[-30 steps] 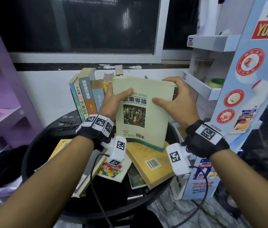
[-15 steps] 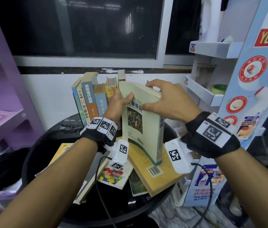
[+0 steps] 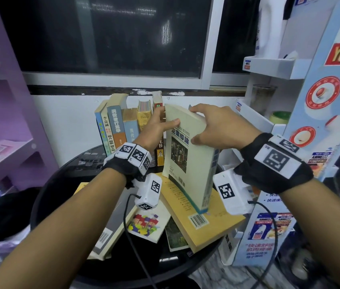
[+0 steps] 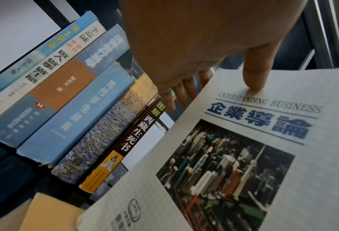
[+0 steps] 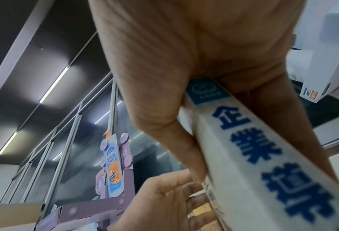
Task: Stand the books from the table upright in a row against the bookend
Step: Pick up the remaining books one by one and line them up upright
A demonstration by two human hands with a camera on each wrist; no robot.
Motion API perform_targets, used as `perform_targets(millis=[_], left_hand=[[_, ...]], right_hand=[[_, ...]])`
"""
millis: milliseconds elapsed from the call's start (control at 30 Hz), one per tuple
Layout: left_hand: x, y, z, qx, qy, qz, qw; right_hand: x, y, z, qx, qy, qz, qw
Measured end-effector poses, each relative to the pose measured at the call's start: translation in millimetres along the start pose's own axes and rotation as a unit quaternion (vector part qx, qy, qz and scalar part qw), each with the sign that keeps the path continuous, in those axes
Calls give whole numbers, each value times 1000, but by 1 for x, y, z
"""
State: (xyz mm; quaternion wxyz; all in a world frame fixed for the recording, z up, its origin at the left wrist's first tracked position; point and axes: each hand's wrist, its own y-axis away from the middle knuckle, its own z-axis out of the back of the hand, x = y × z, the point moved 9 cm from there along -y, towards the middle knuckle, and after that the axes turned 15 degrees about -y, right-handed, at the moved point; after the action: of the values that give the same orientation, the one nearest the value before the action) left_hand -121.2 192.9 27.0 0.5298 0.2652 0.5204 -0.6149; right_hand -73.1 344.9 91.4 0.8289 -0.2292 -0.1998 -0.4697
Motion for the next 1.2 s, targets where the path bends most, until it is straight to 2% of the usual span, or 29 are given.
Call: perform_targets(millis=[167, 467, 633, 833, 1033, 1200], left_hand=[[-8, -8, 20, -39, -34, -20, 998], [-9, -28, 53, -109, -201, -10, 973], [-3, -43, 61, -109, -275, 8, 955], [7, -68, 62, -91, -292, 18, 952], [9, -90, 56, -66, -333, -4, 941], [20, -99, 57, -45, -337, -13, 941]], right_hand=[[0, -6, 1, -12, -12, 6, 1000], [-15, -22, 15, -44, -40, -19, 998], [-20, -35, 17, -51, -43, -19, 998], [-18, -61, 17, -70, -37, -7, 997], [-11, -93, 7, -84, -15, 11, 996], [-16, -117, 3, -80, 27, -5, 996]])
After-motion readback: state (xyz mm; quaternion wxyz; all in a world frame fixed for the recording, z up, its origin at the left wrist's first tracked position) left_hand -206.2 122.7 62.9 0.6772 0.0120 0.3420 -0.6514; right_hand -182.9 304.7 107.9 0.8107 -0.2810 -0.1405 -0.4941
